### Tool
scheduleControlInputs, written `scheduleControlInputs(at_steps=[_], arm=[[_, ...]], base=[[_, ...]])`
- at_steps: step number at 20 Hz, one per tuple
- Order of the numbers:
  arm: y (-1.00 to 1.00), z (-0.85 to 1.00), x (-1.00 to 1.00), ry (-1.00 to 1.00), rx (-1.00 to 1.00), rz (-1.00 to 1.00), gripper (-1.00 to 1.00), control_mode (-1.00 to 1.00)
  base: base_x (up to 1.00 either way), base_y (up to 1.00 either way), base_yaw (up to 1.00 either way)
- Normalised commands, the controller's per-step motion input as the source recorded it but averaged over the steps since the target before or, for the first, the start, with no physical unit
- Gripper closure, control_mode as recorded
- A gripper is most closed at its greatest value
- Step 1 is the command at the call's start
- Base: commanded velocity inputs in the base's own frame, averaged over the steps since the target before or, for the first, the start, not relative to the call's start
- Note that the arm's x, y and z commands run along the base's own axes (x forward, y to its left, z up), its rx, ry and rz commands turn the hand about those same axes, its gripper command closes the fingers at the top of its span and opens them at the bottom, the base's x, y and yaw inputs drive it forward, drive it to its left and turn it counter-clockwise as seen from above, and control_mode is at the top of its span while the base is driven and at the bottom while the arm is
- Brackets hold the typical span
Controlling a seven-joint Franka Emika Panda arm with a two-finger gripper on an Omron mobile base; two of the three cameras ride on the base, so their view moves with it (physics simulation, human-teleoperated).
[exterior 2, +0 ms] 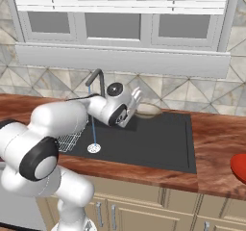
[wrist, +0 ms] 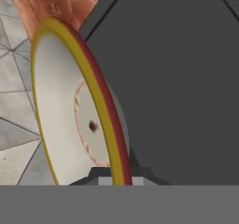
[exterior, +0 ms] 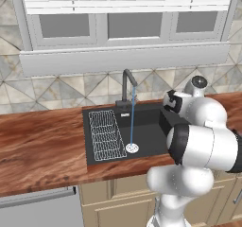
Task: Rinse each bowl for a few seconds and place them down in the sink or on the counter.
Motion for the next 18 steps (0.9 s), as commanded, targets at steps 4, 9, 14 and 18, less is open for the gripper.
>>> scheduleControlInputs(at_steps=[4,9,14,18], arm=[[-0.19,-0.08,0.0,0.04,0.05,-0.18,1.0,-1.0],[-0.11,-0.13,0.0,0.04,0.0,-0.1,1.0,-1.0],[-0.05,-0.16,-0.02,0.05,0.0,-0.06,1.0,-1.0],[-0.17,-0.16,-0.02,0.06,0.02,-0.04,1.0,-1.0]], base=[[0.0,0.0,0.0],[0.0,0.0,0.0],[0.0,0.0,0.0],[0.0,0.0,0.0]])
